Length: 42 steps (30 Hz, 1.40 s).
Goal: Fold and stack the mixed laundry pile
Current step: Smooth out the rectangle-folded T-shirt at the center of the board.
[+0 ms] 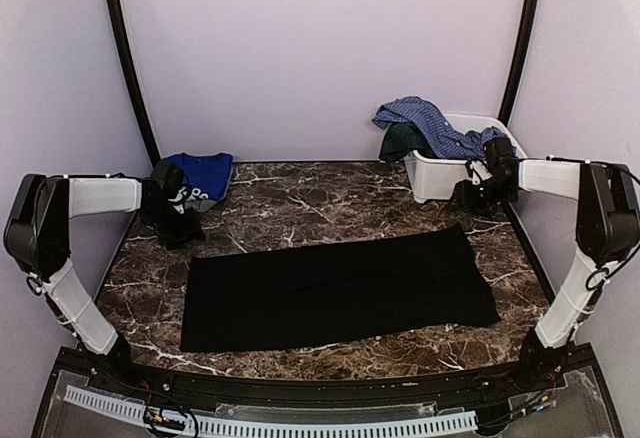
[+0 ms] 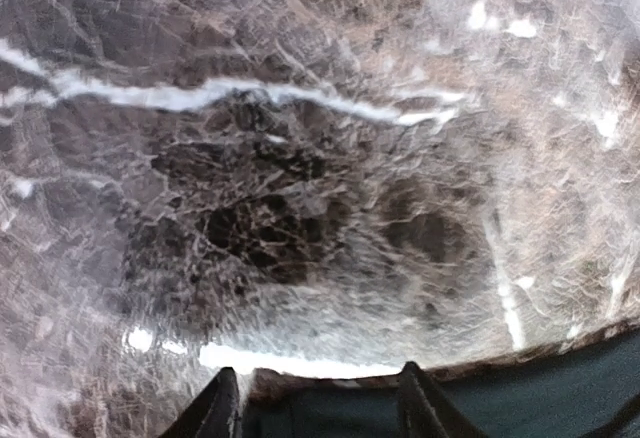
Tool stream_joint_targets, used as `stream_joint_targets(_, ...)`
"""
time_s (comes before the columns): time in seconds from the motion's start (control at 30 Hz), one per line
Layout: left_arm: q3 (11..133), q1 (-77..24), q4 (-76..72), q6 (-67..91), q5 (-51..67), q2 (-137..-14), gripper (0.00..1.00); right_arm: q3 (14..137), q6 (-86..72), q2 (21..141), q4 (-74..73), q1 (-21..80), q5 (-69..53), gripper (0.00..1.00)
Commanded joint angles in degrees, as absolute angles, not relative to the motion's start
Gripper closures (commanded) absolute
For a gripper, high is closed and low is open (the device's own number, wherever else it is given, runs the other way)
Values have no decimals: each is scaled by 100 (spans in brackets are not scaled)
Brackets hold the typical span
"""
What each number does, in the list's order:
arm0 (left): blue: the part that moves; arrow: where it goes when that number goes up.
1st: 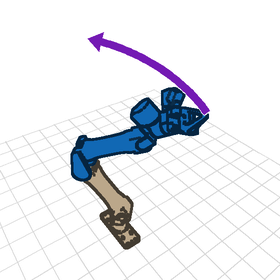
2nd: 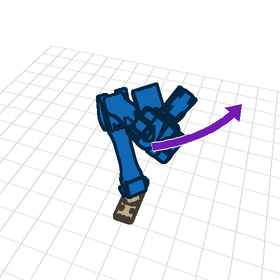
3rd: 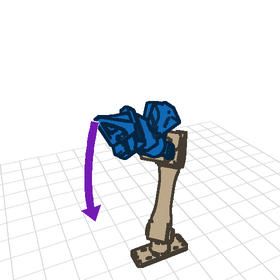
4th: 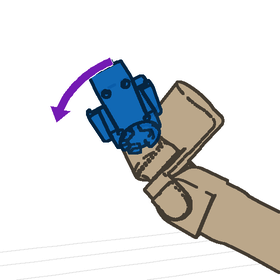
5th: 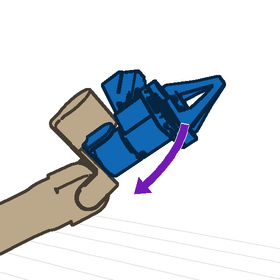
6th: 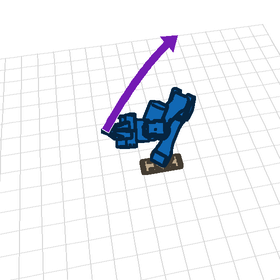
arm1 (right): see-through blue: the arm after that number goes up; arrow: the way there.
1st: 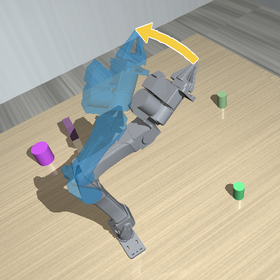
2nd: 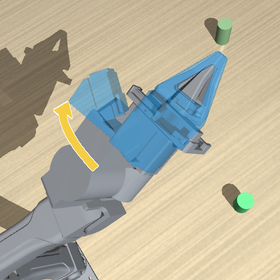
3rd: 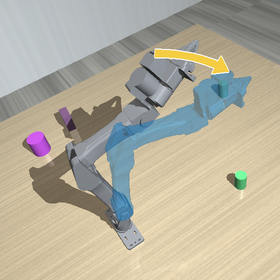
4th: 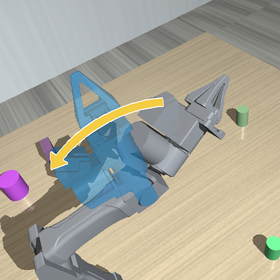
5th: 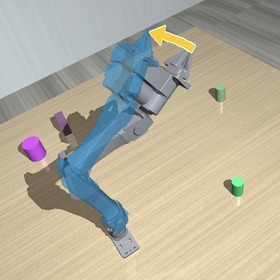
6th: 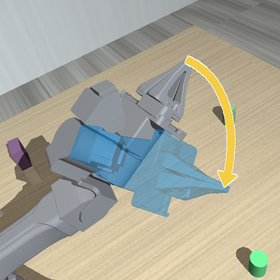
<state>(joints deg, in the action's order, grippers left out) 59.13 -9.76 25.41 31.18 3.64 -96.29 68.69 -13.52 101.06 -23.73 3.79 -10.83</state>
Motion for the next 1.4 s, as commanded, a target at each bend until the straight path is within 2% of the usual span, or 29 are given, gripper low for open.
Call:
stream_joint_targets(0.0,6131,-1099,2604,2454,688,-8663,40,6675,-1078,8938,-2562,629,-1859,36)
stream_joint_targets(0.1,6258,-1552,2476,2160,944,-8488,38,6710,-855,8709,-2971,1152,-2191,36)
stream_joint_targets(0.27,6601,-2245,2303,1962,1057,-8770,40,6577,-688,8581,-3315,2073,-2122,39)
stream_joint_targets(0.47,6927,-2892,2023,2028,1262,-9376,42,6557,-637,9094,-3783,2852,-1219,42)
stream_joint_targets(0.7,7008,-3212,1974,2134,1270,-9631,42,6520,-783,9438,-4194,3127,-442,45)
stream_joint_targets(0.8,6985,-3241,1944,2143,1228,-9653,42,6442,-899,9464,-4340,3138,-132,52)
stream_joint_targets(0.83,6986,-3242,1943,2140,1220,-9656,42,6424,-945,9461,-4396,3130,-40,57)
stream_joint_targets(1.0,7060,-3243,1968,2092,1134,-9680,42,6426,-1248,9194,-4717,3132,548,96)
stream_joint_targets(1.03,7077,-3243,1975,2083,1129,-9689,42,6423,-1286,9133,-4788,3125,624,100)
stream_joint_targets(1.13,7166,-3243,1941,2015,1191,-9736,42,6400,-1450,8905,-4928,3057,802,100)
stream_joint_targets(1.37,7587,-3652,1114,1314,1585,-10048,43,6286,-2161,7831,-4904,2928,260,100)
